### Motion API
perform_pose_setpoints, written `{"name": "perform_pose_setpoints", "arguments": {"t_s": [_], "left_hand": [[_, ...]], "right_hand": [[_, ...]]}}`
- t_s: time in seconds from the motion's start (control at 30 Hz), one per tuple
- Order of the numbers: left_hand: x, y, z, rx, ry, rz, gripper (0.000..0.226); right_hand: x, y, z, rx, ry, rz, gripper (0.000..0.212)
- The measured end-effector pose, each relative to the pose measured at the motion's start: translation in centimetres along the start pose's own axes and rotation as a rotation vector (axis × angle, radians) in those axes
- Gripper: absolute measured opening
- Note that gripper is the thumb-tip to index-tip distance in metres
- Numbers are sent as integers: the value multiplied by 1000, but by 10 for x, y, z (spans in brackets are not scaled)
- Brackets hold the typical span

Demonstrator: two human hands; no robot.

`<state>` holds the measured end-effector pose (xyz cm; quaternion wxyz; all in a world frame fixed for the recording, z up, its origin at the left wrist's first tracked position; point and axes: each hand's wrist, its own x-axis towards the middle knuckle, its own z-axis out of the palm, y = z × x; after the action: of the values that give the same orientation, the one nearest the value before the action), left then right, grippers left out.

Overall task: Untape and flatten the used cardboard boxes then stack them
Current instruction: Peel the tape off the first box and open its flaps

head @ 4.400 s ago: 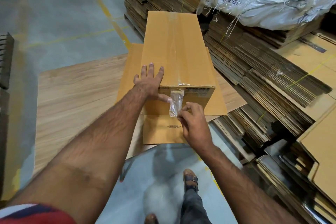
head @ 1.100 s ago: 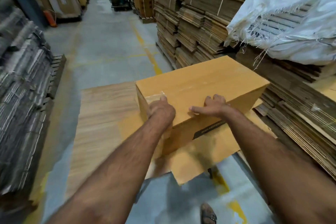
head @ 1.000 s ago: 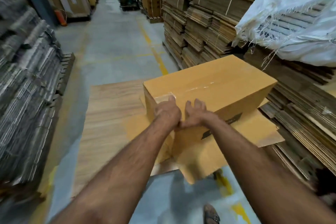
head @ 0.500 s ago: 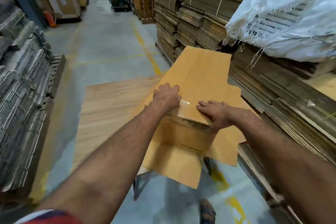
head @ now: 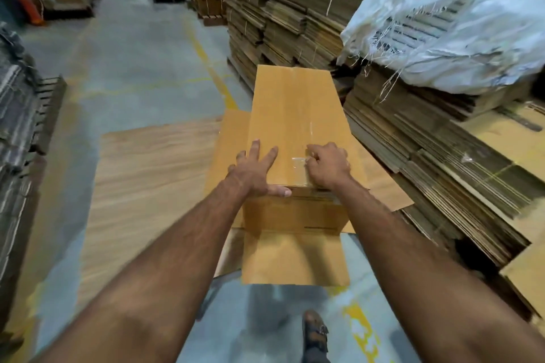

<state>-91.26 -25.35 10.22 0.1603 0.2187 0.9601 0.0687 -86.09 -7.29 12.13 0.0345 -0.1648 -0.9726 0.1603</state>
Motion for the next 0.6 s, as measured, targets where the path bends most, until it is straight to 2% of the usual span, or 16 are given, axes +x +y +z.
{"name": "perform_pose_setpoints", "arguments": {"t_s": [0.3,0.4,0.6], "left_hand": [[0,2,0,6,-27,-18,122],[0,3,0,13,-24,-30,122],[-4,4,1,-28,7,-34,121]], "right_hand": [[-4,-1,24,94,200,-11,16],[-6,-5,30,71,276,5,15],[-12,6,35,199,337,-73,13]]}}
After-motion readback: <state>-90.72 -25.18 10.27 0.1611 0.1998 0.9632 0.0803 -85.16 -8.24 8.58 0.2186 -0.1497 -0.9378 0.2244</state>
